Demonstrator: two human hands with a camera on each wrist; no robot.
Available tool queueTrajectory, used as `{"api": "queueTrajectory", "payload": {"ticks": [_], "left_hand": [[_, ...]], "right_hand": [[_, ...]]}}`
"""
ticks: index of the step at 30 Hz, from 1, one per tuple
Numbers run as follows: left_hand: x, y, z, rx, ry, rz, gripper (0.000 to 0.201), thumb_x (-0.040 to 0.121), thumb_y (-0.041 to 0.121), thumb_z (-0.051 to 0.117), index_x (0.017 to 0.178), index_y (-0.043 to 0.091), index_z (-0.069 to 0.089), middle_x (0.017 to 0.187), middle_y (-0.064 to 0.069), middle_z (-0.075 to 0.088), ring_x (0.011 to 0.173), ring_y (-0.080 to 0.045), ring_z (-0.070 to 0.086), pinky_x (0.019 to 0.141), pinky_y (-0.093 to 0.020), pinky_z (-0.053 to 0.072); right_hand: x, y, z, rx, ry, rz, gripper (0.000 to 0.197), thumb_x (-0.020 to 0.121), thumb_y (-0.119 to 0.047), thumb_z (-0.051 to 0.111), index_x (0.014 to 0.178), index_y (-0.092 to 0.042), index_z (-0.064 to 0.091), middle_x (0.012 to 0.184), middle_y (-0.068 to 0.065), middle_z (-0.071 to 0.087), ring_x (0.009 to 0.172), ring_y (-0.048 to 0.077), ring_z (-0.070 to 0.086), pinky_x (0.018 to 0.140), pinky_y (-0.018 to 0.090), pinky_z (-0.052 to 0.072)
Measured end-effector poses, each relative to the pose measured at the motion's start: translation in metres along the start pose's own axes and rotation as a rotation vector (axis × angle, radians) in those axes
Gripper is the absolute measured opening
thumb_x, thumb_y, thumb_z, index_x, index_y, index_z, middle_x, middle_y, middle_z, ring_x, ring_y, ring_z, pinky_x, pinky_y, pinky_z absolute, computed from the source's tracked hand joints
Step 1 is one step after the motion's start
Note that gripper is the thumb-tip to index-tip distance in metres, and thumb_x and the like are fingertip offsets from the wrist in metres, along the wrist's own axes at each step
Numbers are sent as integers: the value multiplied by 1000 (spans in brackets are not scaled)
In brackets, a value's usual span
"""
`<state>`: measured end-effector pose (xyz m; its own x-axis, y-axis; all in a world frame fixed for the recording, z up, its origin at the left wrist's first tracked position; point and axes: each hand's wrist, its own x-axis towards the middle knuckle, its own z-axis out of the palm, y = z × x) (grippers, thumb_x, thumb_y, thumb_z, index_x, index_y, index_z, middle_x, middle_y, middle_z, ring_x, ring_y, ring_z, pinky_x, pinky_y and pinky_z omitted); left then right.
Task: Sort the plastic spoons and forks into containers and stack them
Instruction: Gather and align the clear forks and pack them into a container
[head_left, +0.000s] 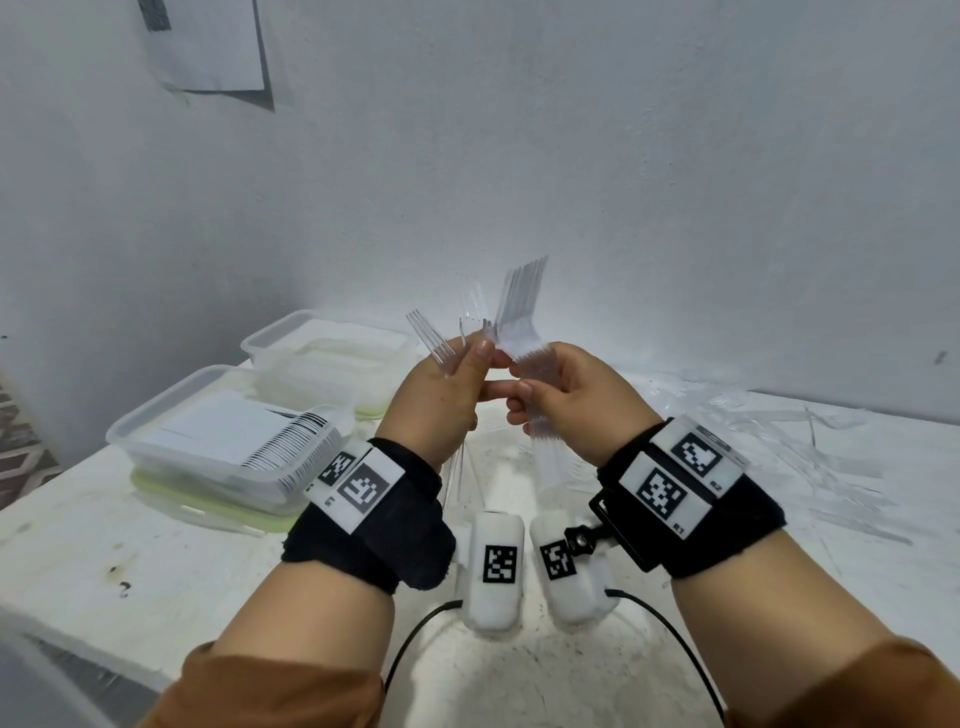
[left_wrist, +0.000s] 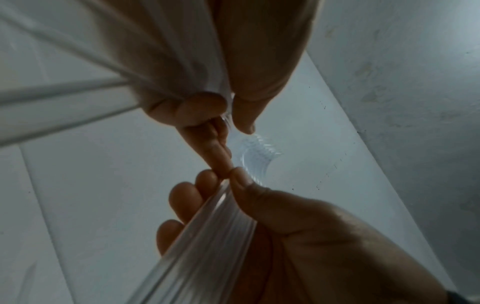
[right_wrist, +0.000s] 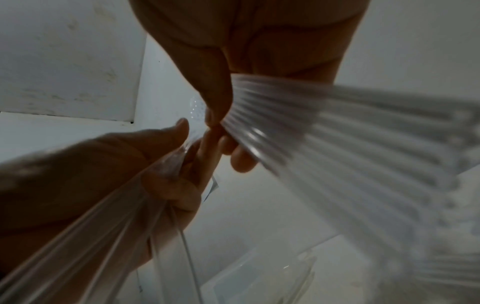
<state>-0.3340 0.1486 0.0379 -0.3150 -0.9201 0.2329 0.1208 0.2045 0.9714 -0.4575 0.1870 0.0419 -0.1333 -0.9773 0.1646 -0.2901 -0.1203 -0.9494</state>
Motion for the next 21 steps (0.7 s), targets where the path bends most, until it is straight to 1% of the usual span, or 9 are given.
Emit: {"api": "queueTrajectory", "payload": {"ticks": [3, 7, 9, 11, 14, 16, 19, 21], "left_hand": [[2, -2, -1, 13, 5, -19, 18, 98, 27, 46, 85, 23, 59, 81, 10, 61, 63, 4, 64, 44, -12, 35], [7, 0, -2, 6, 1, -18, 11, 95, 25, 50, 89, 26, 59, 79, 11, 57, 60, 9, 61, 47, -9, 39], [10, 2, -2, -6, -7, -31, 10, 95, 23, 51, 88, 26, 59, 77, 11, 56, 60, 7, 60, 50, -11, 40], [13, 3, -2, -22, -5, -43, 11, 95, 23, 53, 87, 25, 59, 76, 9, 55, 64, 1, 59, 54, -14, 41], [16, 4, -3, -49, 10, -30, 16, 93, 25, 55, 79, 25, 61, 72, 9, 53, 62, -7, 49, 59, -21, 38], [18, 3, -4, -33, 11, -14, 20, 92, 29, 57, 72, 27, 60, 66, 12, 51, 58, -7, 44, 61, -24, 37], [21, 2, -7, -25, -10, -21, 21, 91, 31, 58, 70, 26, 58, 56, 16, 52, 56, -6, 43, 61, -23, 36], [22, 1, -9, -57, -45, -27, 18, 89, 30, 59, 72, 25, 59, 58, 18, 56, 58, -5, 45, 62, -22, 36]], "right_hand": [[1, -1, -1, -13, 23, 1, 20, 95, -4, 46, 85, -20, 50, 79, -2, 59, 67, 9, 59, 63, 24, 48], [1, -6, -3, 25, 27, 10, 21, 95, -3, 45, 86, -20, 51, 74, -3, 59, 67, 10, 59, 65, 25, 48], [1, -8, -4, 41, 37, 6, 21, 95, -3, 45, 86, -21, 51, 74, -3, 59, 67, 10, 60, 67, 26, 48], [1, -8, -5, 67, 58, 6, 20, 95, -3, 45, 86, -21, 51, 74, -2, 60, 68, 10, 60, 68, 26, 49], [1, -6, -4, 133, 84, 24, 19, 95, -3, 46, 86, -19, 52, 73, -2, 61, 67, 9, 61, 68, 26, 50], [2, -5, -2, 182, 87, 38, 19, 95, -3, 47, 86, -18, 52, 72, -3, 62, 66, 8, 63, 68, 27, 51], [3, -5, 3, 283, 94, 46, 17, 95, -2, 48, 87, -16, 53, 66, -6, 64, 65, 9, 64, 67, 28, 53], [5, -5, 5, 335, 98, 50, 14, 94, -3, 49, 88, -15, 53, 65, -6, 65, 67, 11, 65, 67, 29, 54]]}}
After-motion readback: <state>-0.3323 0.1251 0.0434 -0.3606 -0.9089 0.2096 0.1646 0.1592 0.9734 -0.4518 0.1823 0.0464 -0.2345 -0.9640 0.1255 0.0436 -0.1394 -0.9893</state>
